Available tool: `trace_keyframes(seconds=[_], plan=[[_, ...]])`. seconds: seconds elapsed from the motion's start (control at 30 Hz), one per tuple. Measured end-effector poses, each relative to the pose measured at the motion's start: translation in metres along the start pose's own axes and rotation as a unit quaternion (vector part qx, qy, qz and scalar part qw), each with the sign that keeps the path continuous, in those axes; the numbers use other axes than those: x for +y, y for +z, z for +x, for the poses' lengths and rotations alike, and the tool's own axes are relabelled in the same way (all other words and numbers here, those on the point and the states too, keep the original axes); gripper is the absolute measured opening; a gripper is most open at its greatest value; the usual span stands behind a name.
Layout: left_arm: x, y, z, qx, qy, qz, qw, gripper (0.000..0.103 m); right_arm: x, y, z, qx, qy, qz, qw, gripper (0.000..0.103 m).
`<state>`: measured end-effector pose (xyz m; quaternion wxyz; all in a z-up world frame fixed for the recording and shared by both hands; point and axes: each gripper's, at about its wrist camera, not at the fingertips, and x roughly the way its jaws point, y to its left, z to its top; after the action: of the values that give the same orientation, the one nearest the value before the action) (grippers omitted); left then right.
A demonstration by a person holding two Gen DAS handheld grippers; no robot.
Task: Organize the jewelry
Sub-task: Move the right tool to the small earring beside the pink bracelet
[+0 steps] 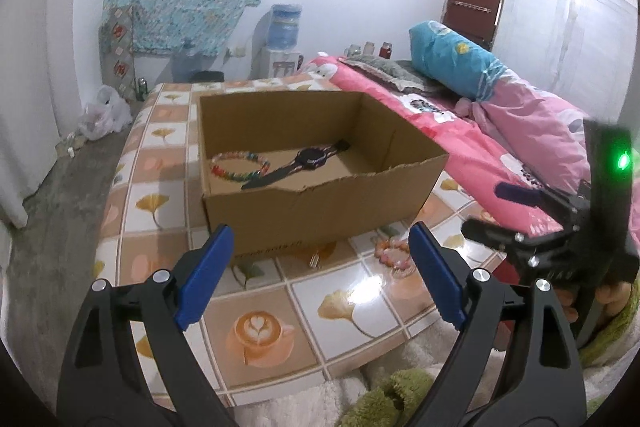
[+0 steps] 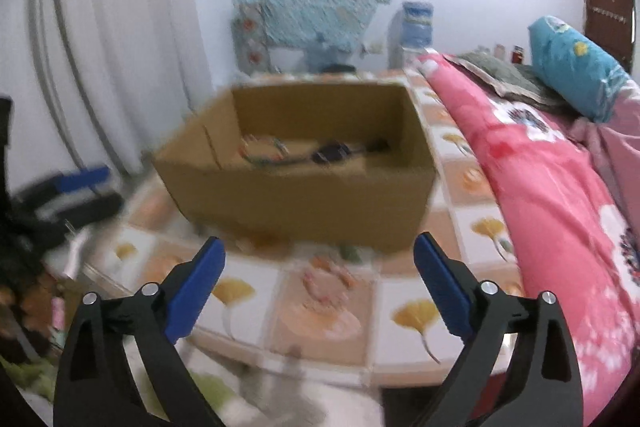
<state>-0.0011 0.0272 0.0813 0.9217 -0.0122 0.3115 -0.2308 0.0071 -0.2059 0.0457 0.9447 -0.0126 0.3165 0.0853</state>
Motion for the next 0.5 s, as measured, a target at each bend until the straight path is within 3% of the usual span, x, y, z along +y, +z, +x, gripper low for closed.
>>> trace_keyframes(seconds=[0.2, 0.37, 0.5], plan=[[0.004, -0.018, 0.016, 0.023, 0.001, -0.011, 0.9997, 0.085, -0.001, -0.019, 0.020, 0.046, -0.075, -0.024, 0.996, 0.095], [0.002, -0.028, 0.033, 0.047, -0.003, -0.009, 0.9989, 0.085, -0.004, -0.023, 0.022, 0.044, -0.077, -0.015, 0.996, 0.096], [0.000, -0.032, 0.046, 0.060, -0.006, -0.007, 0.9982, 0.085, -0.018, -0.028, 0.030, 0.046, -0.046, 0.019, 0.998, 0.096]])
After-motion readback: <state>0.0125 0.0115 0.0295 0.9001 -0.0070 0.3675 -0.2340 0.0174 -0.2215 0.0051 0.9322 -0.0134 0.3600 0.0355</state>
